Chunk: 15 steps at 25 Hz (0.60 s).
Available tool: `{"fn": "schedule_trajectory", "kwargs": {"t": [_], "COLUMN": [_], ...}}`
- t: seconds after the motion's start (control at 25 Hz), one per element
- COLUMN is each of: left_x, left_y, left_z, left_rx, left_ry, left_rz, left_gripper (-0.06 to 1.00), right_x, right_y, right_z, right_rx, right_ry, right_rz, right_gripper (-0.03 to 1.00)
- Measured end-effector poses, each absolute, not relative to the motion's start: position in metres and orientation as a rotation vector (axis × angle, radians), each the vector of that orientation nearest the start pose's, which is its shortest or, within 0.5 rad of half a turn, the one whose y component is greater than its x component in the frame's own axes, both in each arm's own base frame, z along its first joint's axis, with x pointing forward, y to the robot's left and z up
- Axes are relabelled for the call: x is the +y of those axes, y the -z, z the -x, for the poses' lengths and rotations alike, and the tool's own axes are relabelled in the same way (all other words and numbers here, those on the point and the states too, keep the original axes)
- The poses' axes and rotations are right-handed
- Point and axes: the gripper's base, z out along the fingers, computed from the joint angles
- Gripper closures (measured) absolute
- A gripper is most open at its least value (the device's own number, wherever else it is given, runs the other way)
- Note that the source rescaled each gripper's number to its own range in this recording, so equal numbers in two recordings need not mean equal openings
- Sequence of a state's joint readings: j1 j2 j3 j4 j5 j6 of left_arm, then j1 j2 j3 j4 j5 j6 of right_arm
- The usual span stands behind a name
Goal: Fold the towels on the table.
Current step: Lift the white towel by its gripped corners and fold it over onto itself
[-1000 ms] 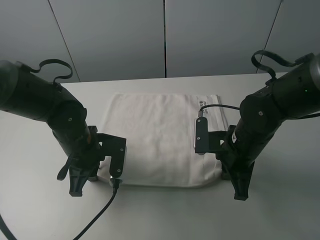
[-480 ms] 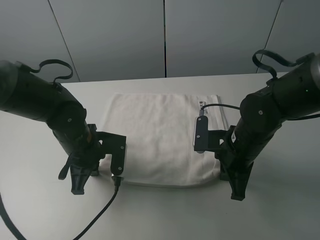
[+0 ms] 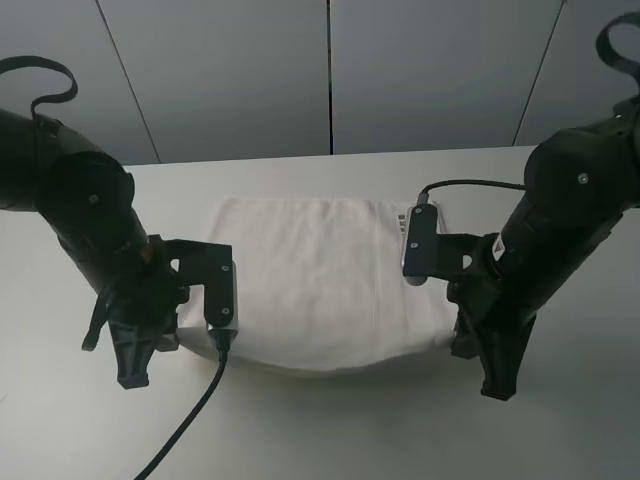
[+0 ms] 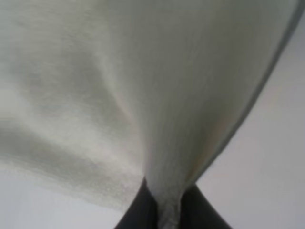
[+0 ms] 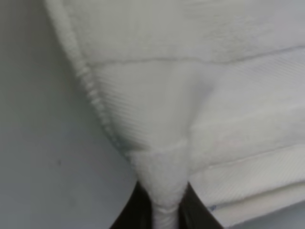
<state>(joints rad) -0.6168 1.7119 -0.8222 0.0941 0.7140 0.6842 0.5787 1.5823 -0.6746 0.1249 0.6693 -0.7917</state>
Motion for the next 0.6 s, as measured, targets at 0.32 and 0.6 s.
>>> {"fn": "schedule_trajectory", "kwargs": {"t": [0.32,0.6], "left_x": [-0.151,-0.148], "left_y": [-0.180,-0.203], "left_z": [-0.217,-0.212], "left_rx": [2.418,2.509], "left_ry": [-0.044,0.003], "left_rz": [-1.733,-1.421], "left_gripper": [0.94,0.93], "right_x": [0.132,0.128], "right_y": [-0.191,-0.209], "right_z": [-0.179,-0.175], "right_rx": [2.433,2.562], "right_ry": [-0.201,-0.245], "right_rz": [1.602,1.226], "right_gripper": [0.97,0.97]}}
